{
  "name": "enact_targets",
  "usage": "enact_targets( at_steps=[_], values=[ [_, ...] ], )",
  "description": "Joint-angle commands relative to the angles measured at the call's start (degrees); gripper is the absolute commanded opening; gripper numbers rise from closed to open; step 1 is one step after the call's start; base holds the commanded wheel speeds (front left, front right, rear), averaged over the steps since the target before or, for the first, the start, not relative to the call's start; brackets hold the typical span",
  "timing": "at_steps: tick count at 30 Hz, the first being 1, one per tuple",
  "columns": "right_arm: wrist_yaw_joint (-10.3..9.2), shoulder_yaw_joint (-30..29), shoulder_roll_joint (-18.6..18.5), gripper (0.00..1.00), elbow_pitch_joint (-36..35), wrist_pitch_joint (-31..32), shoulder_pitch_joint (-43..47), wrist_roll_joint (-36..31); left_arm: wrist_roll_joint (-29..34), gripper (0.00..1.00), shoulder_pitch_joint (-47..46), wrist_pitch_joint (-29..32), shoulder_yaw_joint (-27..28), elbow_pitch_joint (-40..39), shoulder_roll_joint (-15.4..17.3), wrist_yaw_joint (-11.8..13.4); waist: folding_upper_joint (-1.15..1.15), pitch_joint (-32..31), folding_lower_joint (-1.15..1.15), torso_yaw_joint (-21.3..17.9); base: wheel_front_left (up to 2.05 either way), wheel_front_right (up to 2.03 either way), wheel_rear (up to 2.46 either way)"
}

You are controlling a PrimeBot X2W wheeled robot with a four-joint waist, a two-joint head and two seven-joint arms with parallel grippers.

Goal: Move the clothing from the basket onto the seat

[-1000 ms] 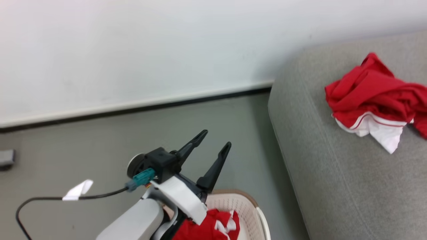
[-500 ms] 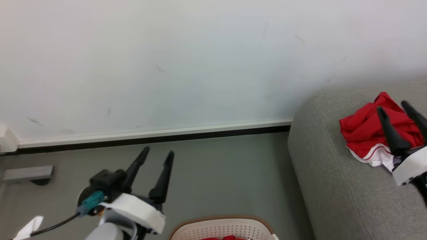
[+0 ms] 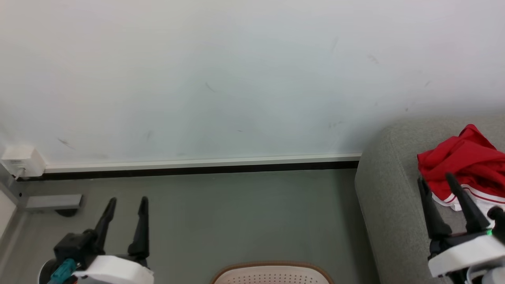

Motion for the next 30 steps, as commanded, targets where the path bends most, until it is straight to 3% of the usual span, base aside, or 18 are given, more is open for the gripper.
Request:
enact_targets(
  at_steps=[1,8,14,30],
  values=[
    [-0.13,-1.56,1.15,1.0,-1.29,-0.19,2.5,-1.82,1.3,1.0,1.33,-0.03,1.39,0.43,-0.65,-0.29,0.0,-0.09,0.01,0.12,0.0,0.0,0.0],
    [-0.13,-6.5,6.98,1.0,-4.56,-0.21,9.26,-9.77,6.31,1.0,5.8,-0.03,8.27,0.63,-4.91,-1.15,0.0,-0.63,0.01,-0.22,0.0,0.0,0.0],
    [-0.13,-7.86,10.0,1.0,-5.38,-0.21,9.96,-13.57,9.61,1.0,9.16,-0.03,12.75,-0.03,-8.54,-2.83,0.0,-0.69,0.01,-1.01,0.0,0.0,0.0],
    [-0.13,-7.06,10.49,1.0,-4.03,-0.22,7.74,-15.05,15.04,1.0,8.42,-0.03,18.15,0.49,-13.1,-7.37,0.0,-0.5,0.01,-0.08,0.0,0.0,0.0]
  ],
)
